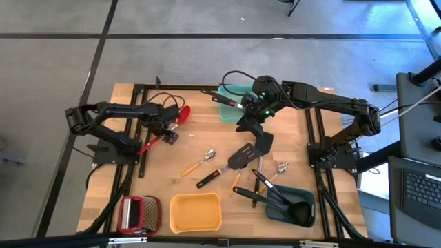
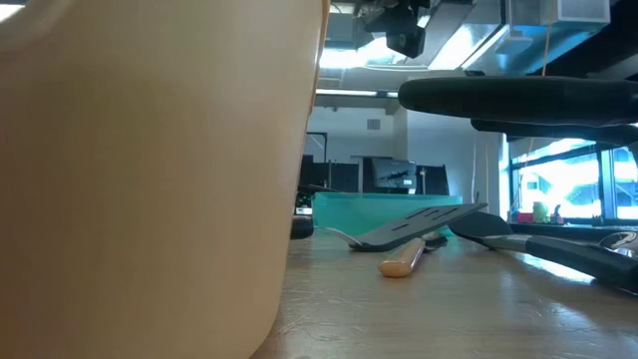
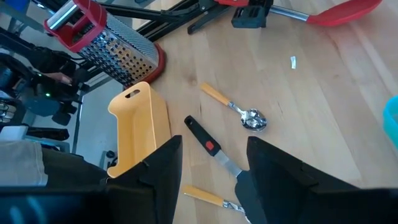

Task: Pick & Place Kitchen Items
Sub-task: Put the red serving spoon into the blue bin

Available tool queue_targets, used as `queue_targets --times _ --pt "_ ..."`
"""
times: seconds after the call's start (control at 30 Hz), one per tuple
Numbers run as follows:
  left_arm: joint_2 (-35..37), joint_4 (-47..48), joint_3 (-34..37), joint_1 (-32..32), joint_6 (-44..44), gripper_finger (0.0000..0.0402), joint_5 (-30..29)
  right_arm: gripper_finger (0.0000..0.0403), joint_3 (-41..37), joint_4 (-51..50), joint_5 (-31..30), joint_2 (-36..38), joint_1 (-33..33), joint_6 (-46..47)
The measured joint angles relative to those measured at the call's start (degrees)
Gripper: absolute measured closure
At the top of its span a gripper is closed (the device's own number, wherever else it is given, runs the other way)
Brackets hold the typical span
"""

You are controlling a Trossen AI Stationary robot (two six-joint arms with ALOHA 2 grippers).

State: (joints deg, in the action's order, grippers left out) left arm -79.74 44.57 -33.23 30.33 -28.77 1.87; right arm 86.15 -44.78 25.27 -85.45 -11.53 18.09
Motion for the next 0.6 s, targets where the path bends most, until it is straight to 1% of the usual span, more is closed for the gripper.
queue_targets --times 0.07,0.13,0.2,0.33,0.5,0.6 --pt "1.38 -0.01 -0.12 -0.02 -0.18 0.0188 -0.37 0.022 0.0 0.0 0.0 0.0 0.0 0.12" --pt "2.31 0.18 -0.16 -0.02 -1.61 0.0215 -1.33 0.022 0.0 0.01 -0.01 0.0 0.0 0.13" --pt "3.41 0.54 -0.18 -0.06 -2.77 0.0251 -2.07 0.022 0.0 0.01 0.0 0.0 0.0 0.13" --pt "4.47 0.72 -0.31 -0.29 -2.94 0.0339 -2.68 0.022 0.0 0.03 0.0 0.0 0.0 0.13" --pt "5.97 1.01 -0.37 -1.92 -2.1 0.0343 -3.26 0.022 0.0 0.01 0.29 0.0 0.0 1.58" --pt "6.5 3.62 -1.68 -3.54 -1.67 0.0343 -3.5 0.022 0.0 -0.16 0.39 0.1 0.0 2.5"
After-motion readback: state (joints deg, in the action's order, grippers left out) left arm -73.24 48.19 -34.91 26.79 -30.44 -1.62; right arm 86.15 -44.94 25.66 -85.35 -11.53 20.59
